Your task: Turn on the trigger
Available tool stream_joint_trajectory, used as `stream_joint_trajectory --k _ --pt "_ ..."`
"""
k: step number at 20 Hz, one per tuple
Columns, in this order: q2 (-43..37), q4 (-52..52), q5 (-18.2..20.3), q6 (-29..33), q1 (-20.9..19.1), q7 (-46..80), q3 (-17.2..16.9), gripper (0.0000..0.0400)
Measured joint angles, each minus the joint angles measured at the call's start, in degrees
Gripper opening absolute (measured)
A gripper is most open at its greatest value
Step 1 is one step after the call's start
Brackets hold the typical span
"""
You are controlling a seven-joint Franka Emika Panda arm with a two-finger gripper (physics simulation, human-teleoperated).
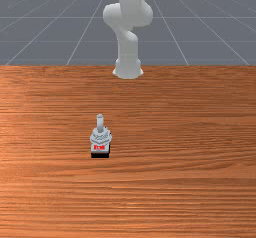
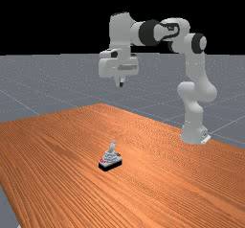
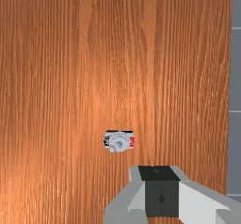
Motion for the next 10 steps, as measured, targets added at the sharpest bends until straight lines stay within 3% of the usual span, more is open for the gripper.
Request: stream_joint_trajectory --k 10 --pt "-0.26 -1.41 -0.14 1.24 0.01 -1.13 0.12 0.0000"
